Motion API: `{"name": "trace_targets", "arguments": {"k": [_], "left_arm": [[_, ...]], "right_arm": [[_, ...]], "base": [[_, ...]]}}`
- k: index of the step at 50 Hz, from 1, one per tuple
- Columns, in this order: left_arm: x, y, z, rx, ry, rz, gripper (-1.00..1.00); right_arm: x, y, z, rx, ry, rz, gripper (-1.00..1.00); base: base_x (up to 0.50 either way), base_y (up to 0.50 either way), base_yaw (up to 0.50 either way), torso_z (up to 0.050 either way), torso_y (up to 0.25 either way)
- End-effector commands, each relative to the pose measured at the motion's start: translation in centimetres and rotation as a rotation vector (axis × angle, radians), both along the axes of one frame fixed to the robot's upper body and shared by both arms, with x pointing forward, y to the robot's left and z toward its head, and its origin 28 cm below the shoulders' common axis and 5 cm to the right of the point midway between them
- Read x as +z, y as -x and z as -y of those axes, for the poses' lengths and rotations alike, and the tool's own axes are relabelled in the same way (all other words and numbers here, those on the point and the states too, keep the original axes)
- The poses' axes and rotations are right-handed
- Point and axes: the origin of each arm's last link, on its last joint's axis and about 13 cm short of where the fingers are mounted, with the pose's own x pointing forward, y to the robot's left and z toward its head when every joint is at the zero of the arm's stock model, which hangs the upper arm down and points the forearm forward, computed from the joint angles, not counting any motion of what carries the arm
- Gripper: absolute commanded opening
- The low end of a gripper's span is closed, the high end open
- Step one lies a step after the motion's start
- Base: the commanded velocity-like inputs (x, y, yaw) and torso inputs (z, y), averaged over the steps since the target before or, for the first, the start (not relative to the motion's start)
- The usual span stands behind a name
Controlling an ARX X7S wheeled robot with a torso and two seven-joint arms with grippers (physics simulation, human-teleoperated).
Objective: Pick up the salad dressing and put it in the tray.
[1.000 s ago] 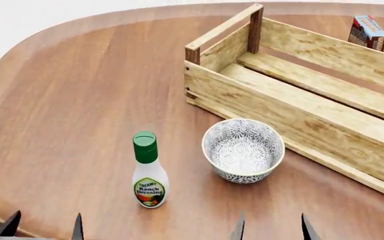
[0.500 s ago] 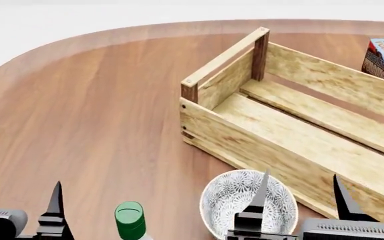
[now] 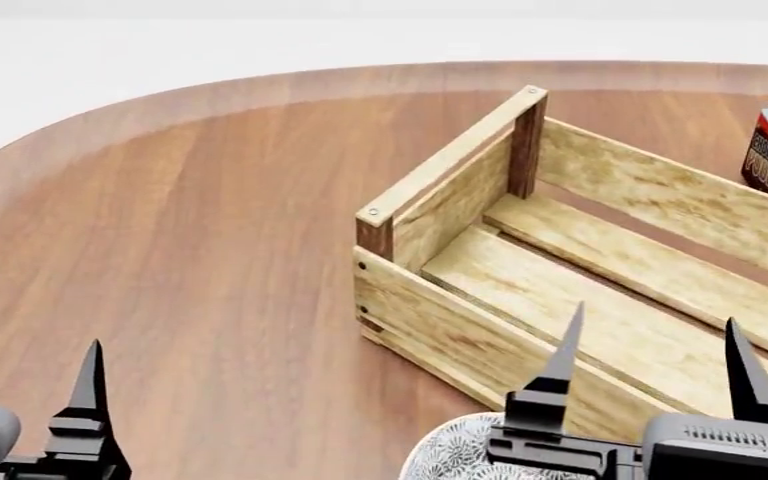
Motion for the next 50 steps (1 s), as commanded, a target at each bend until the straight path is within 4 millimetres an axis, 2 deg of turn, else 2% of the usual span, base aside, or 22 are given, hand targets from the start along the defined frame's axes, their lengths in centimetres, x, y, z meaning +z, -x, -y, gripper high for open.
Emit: {"name": "trace_targets", "arguments": {"k": [1,18,31,46,50], "left_arm": [[0.13,0.1,-0.01,0.0,-0.004,0.007,1.0],[0.24,0.09,-0.01,-0.005,-0.003,0.012,1.0],[0.09,0.06,-0.03,-0.004,-0.002,0.007,1.0],[-0.02,0.08,-0.08,0.0,0.001,0.006,1.0],[-0.04,0.06,-0.07,0.0,0.0,0.007,1.0]], "right_arm": [[0.17,0.01,0.12,-0.026,0.003,0.001,1.0],[0.41,0.19,0.15,0.006,-0.051,0.034,1.0],[0.18,0.11,0.2,-0.019,-0.019,0.043,1.0],[-0.03,0.21,0.13,-0.011,-0.031,0.047,1.0],[0.02,0.27,0.17,-0.01,-0.04,0.06,1.0]], "base": [[0.0,0.0,0.0,0.0,0.0],[0.01,0.0,0.0,0.0,0.0],[0.44,-0.14,0.0,0.0,0.0],[0.0,0.0,0.0,0.0,0.001],[0.0,0.0,0.47,0.0,0.0]]}}
